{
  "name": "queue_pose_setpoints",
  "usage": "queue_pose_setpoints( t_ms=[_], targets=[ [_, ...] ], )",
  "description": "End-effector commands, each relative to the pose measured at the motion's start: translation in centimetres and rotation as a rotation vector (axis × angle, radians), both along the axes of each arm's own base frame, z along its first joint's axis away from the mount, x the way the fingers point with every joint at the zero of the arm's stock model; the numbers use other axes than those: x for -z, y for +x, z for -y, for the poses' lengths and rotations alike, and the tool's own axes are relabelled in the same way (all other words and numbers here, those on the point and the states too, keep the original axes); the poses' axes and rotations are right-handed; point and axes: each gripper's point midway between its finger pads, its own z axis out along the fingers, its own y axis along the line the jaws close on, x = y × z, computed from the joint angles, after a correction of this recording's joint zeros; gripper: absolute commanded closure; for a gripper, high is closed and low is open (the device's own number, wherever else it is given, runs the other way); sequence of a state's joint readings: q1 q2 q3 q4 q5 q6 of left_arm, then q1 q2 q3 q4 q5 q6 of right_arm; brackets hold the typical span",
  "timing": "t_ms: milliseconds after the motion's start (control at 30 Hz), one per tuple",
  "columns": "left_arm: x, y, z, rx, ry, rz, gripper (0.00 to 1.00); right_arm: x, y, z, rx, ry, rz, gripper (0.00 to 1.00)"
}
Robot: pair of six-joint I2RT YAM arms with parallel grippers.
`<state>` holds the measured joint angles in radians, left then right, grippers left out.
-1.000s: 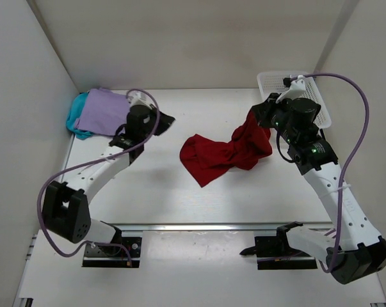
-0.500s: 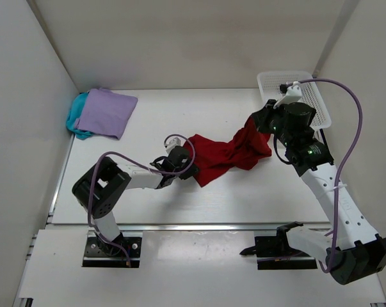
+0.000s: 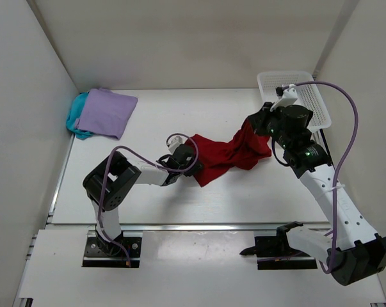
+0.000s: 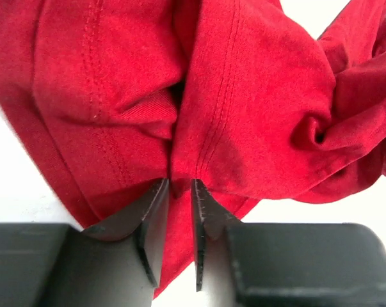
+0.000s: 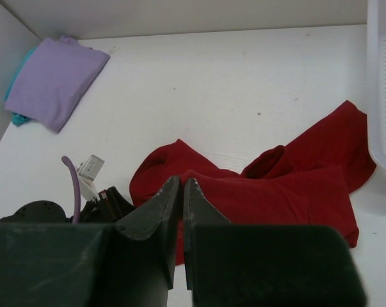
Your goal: Fold and stack the t-shirts
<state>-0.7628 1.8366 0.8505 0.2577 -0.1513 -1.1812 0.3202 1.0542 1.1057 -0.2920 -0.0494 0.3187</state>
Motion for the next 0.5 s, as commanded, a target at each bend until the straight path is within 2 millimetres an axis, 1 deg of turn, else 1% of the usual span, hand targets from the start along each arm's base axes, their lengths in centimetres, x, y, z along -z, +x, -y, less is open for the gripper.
queue_pose_setpoints(
  t_ms=[0, 33, 67, 100, 133, 167, 200, 233, 267, 300, 333, 367, 400, 433, 467],
  targets=[
    [-0.9, 0.9, 0.7, -0.026, -0.017, 0.027, 0.67, -1.1, -0.5, -1.2, -0.031, 0.033, 0.056, 1.0],
    [-0.6, 0.9, 0.6, -0.025, -0.002, 0.02, 0.66, -1.2, -0.7, -1.6, -0.043, 0.036, 0.056, 1.0],
    [-0.7, 1.1, 1.2, -0.02, -0.001, 0.024, 0.66, -1.0, -0.6, -1.7, -0.042, 0.028, 0.053, 1.0],
    [-0.4, 0.8, 1.2, -0.014, 0.014, 0.011, 0.67, -0.9, -0.5, -1.8, -0.045, 0.029, 0.051, 1.0],
    [-0.5, 1.3, 1.1, -0.025, 0.016, 0.015, 0.67, -0.6, -0.5, -1.8, -0.045, 0.033, 0.042, 1.0],
    [0.1, 0.9, 1.3, -0.018, 0.019, 0.004, 0.69, -1.0, -0.8, -1.9, -0.054, 0.04, 0.052, 1.0],
    [0.3, 1.0, 0.9, -0.021, 0.024, 0.004, 0.72, -1.4, -0.8, -1.6, -0.044, 0.042, 0.067, 1.0],
    [0.2, 1.0, 1.1, -0.023, 0.021, 0.006, 0.75, -1.4, -0.9, -1.6, -0.045, 0.046, 0.067, 1.0],
    [0.3, 1.1, 1.3, -0.024, 0.03, 0.012, 0.75, -1.5, -1.0, -1.5, -0.046, 0.045, 0.072, 1.0],
    [0.9, 0.9, 1.1, -0.016, 0.05, -0.007, 0.79, -1.7, -1.0, -1.3, -0.042, 0.049, 0.075, 1.0],
    [1.0, 0.9, 1.2, -0.014, 0.055, -0.009, 0.84, -1.5, -1.0, -1.1, -0.036, 0.054, 0.07, 1.0],
    [1.1, 1.0, 1.0, -0.02, 0.056, -0.012, 0.86, -1.6, -1.1, -1.1, -0.04, 0.055, 0.078, 1.0],
    [0.8, 1.4, 1.1, -0.022, 0.044, -0.008, 0.92, -1.3, -1.2, -1.3, -0.046, 0.06, 0.066, 1.0],
    [1.0, 1.4, 1.0, -0.021, 0.048, -0.009, 0.97, -1.7, -1.4, -1.3, -0.048, 0.059, 0.078, 1.0],
    [0.9, 1.3, 1.1, -0.021, 0.045, -0.015, 1.0, -1.7, -1.4, -1.3, -0.046, 0.055, 0.08, 1.0]
  ],
)
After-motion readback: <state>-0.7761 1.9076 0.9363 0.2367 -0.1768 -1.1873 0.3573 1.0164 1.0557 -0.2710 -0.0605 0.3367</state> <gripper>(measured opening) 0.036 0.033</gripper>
